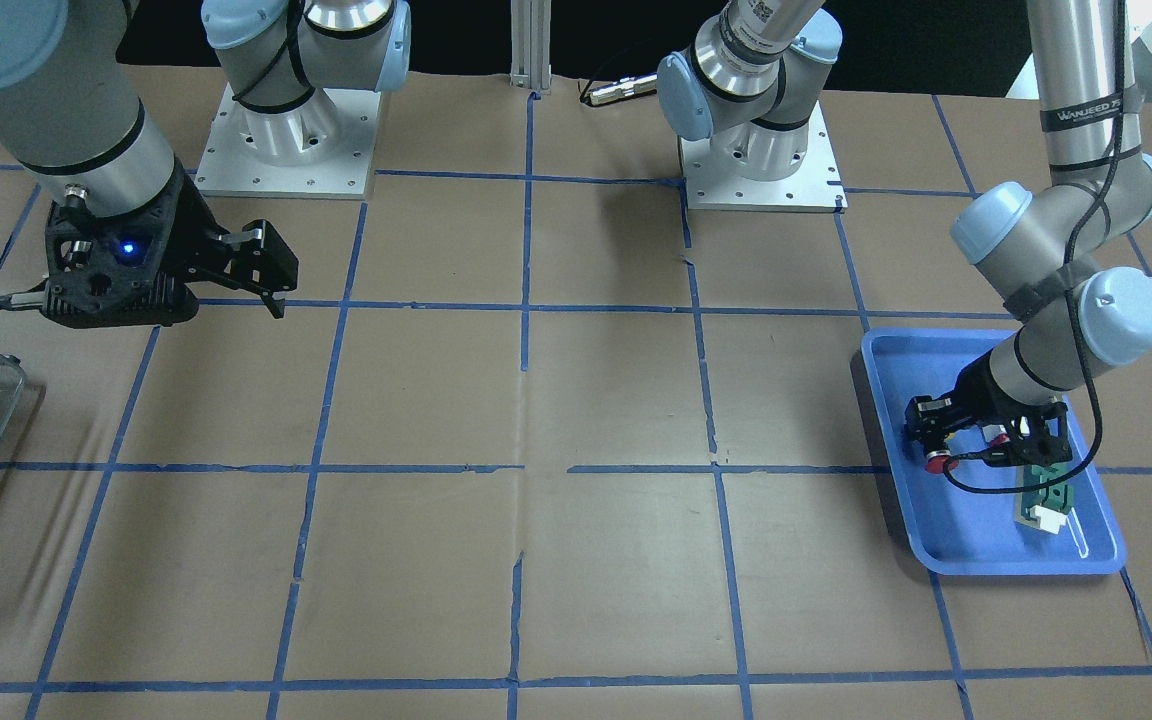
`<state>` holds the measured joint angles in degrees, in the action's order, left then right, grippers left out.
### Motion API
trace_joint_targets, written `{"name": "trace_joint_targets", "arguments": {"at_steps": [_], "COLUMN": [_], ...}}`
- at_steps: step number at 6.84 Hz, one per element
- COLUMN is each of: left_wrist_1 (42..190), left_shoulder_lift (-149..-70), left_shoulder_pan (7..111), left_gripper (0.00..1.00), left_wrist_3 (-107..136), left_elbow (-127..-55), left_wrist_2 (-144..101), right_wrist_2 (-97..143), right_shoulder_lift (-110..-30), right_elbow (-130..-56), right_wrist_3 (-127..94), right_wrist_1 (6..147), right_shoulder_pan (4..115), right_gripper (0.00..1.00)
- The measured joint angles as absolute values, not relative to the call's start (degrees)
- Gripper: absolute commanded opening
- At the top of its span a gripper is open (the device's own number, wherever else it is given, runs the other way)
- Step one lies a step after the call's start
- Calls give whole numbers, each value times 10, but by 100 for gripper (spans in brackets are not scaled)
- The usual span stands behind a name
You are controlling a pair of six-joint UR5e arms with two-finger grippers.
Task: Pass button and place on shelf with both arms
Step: 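Lift the red push button with the left gripper toward the table center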
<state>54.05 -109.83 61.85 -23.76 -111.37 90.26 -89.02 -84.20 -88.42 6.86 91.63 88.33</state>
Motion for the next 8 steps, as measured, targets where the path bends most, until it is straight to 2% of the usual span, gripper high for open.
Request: {"name": "trace_joint_targets", "arguments": {"at_steps": [2,5,8], "left_wrist_1": [565,676,683], "left_shoulder_lift": [-1072,-1040,-1047], "left_shoulder_pan": [678,821,916], "left_gripper": [0,0,0], "left_wrist_3": [-242,-271,-505], "left_elbow": [-1090,-992,-953], "left_wrist_2": [899,869,753], "right_wrist_2": [-890,-890,-891], "right_shoulder_lift": [-842,-842,-840], "right_elbow": [-884,-884,-875], "right_wrist_3": [69,69,72], "right_wrist_1": [917,917,920], "right_shoulder_pan": [883,884,868], "right_gripper": [100,100,100]}}
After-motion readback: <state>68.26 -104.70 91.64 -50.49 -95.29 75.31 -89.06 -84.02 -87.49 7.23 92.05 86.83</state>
